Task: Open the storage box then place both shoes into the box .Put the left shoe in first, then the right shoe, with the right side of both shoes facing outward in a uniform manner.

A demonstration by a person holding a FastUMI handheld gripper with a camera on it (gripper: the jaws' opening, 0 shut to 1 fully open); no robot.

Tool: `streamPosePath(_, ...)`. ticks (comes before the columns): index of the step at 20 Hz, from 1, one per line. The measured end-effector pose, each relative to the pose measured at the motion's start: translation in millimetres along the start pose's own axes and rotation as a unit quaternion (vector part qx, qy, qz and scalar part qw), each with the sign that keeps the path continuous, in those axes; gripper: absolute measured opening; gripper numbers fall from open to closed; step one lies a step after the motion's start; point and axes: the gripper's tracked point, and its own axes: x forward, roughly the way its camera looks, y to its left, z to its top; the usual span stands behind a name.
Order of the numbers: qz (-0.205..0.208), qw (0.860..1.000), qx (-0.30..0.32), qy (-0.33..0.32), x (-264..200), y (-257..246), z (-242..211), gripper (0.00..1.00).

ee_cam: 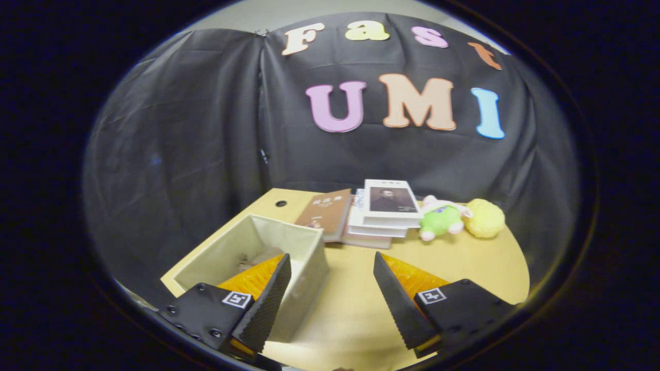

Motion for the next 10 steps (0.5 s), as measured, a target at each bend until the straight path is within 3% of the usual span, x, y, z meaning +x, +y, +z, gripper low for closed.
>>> streamPosePath(10,-0.113,0.992,0.024,0.060,-43,-185,-89,1.00)
